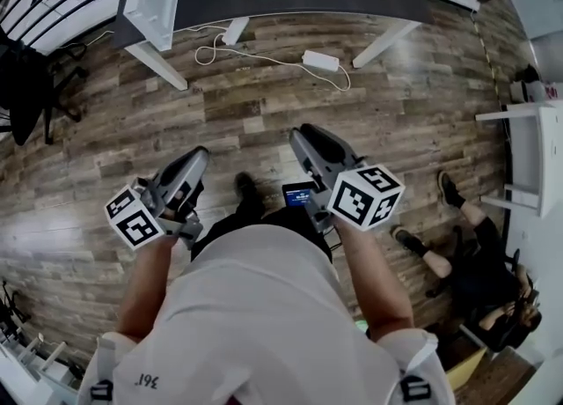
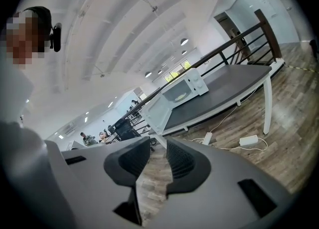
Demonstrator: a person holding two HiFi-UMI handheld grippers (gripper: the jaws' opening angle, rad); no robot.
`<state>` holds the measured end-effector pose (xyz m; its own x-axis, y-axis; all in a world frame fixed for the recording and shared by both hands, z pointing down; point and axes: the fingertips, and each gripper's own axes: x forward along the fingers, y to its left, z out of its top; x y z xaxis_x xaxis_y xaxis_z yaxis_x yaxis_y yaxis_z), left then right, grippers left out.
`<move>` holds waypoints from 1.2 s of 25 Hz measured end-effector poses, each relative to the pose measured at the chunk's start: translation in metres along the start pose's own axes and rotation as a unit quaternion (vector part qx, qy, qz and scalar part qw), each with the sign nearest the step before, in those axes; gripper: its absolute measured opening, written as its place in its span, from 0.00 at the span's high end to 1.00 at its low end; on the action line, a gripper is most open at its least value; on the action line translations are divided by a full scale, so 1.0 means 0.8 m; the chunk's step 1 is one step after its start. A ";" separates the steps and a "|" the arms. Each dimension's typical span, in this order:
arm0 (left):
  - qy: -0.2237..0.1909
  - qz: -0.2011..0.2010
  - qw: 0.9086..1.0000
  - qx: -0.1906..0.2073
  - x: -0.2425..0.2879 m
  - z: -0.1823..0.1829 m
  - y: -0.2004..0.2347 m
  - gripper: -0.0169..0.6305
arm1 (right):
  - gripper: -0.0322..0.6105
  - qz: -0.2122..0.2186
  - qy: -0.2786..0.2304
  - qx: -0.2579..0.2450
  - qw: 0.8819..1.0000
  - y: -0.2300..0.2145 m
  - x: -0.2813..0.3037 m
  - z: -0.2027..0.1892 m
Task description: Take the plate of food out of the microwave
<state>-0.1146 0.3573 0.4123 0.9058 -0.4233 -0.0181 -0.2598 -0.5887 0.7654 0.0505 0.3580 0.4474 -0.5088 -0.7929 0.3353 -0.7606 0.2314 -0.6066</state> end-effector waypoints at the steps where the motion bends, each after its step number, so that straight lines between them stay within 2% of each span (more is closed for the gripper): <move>1: 0.002 -0.002 1.000 0.003 -0.001 -0.003 0.002 0.97 | 0.79 -0.001 -0.003 -0.001 1.000 0.000 0.000 -0.004; 3: 0.006 -0.004 1.000 0.009 -0.001 0.002 0.011 0.97 | 0.79 -0.003 -0.006 -0.001 1.000 0.000 0.010 -0.005; 8: 0.010 0.005 1.000 0.002 0.020 0.056 0.053 0.97 | 0.79 -0.011 0.001 0.000 1.000 0.000 0.067 0.034; 16: 0.000 0.027 1.000 -0.001 0.068 0.079 0.088 0.97 | 0.79 0.009 0.018 -0.006 1.000 -0.038 0.117 0.074; 25: -0.040 0.076 0.996 -0.001 0.189 0.141 0.150 0.96 | 0.79 0.049 0.052 -0.026 0.997 -0.121 0.205 0.186; 30: -0.047 0.097 0.994 0.002 0.249 0.163 0.173 0.97 | 0.79 0.063 0.064 -0.034 0.995 -0.165 0.233 0.237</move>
<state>-0.0137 0.1012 0.4308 0.8033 -0.5915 0.0692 -0.4275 -0.4919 0.7585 0.1328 0.0732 0.4534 -0.6455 -0.6783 0.3511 -0.7110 0.3658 -0.6005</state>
